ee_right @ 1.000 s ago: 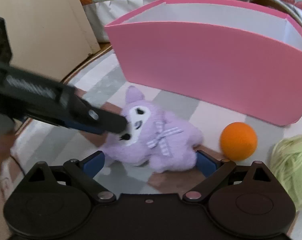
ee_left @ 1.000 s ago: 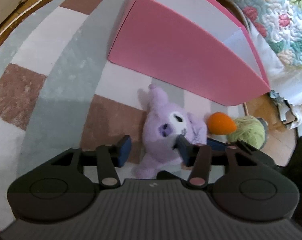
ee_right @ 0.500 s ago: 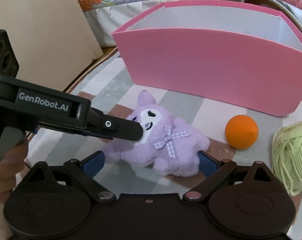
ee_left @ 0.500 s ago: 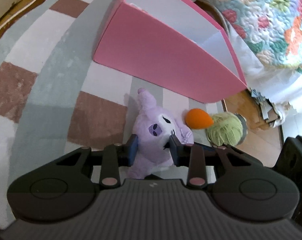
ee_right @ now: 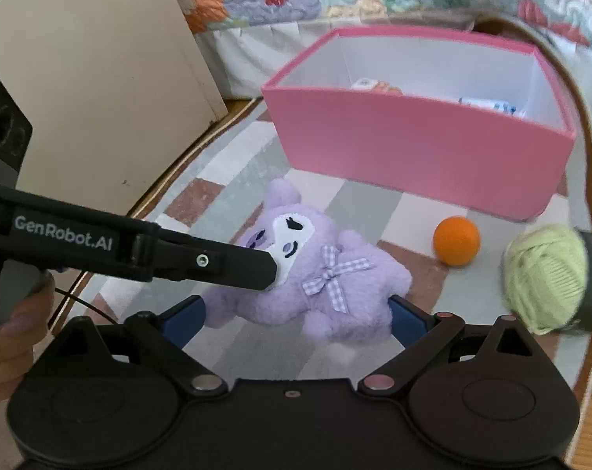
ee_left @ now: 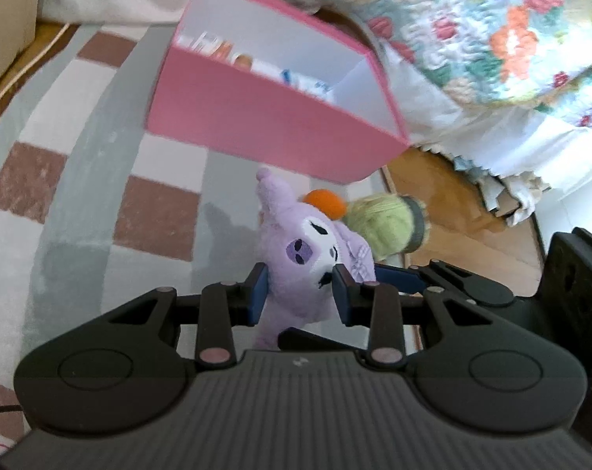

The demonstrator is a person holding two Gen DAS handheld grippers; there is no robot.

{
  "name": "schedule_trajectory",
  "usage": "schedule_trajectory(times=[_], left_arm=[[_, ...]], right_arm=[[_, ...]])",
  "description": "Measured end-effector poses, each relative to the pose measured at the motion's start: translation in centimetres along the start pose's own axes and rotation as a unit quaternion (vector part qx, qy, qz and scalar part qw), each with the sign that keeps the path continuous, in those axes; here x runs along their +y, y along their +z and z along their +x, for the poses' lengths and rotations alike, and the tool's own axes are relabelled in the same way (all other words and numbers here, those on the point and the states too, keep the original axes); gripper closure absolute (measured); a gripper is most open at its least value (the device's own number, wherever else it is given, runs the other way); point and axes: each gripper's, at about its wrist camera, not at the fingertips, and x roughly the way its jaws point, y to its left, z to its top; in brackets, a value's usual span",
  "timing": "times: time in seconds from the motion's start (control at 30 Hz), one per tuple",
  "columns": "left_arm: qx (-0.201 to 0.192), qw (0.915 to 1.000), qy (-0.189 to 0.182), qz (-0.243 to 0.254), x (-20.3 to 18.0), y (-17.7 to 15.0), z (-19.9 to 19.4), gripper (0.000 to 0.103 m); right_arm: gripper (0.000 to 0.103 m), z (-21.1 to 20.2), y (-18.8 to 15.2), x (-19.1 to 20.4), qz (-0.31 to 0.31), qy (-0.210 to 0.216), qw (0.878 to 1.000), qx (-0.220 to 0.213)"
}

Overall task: Organize objects
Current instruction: 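Lift the purple plush and carry it into the pink box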

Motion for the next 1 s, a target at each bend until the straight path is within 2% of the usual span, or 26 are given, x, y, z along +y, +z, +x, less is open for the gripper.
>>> schedule_trajectory(times=[0.33, 0.43, 0.57, 0.63, 0.8, 0.9, 1.0], left_arm=[[-0.023, 0.9989, 0.014, 0.039, -4.9, 2.2, -3.9, 0.07], [-0.011, 0.9985, 0.034, 0.04, -6.3, 4.1, -4.8, 0.07], [-0.041, 0.9973, 0.032, 0.052, -7.9, 7.3, -6.4, 0.07], [-0.054, 0.9962, 0.036, 0.059, -8.6, 8.9, -6.7, 0.07], [-0.071, 0.9938, 0.052, 0.067, -9.9, 13.5, -5.6, 0.07], [-0.07, 0.994, 0.055, 0.063, -9.9, 16.3, -3.7, 0.07], [-0.06, 0.9951, 0.06, 0.05, -9.3, 18.7, -1.5, 0.069]], right_arm=[[0.003, -5.1, 2.5, 1.8, -0.052, -0.034, 0.998, -0.032], [0.003, -6.2, 3.9, 2.5, -0.083, -0.041, 0.995, -0.044], [0.003, -7.5, 6.7, 3.2, -0.148, -0.057, 0.985, -0.073], [0.003, -7.9, 8.4, 2.8, -0.158, -0.053, 0.982, -0.086], [0.006, -7.8, 12.9, 1.3, -0.174, -0.052, 0.978, -0.103], [0.006, -6.9, 15.2, 0.1, -0.182, -0.056, 0.977, -0.094], [0.006, -5.3, 17.5, -2.0, -0.167, -0.05, 0.982, -0.074]])
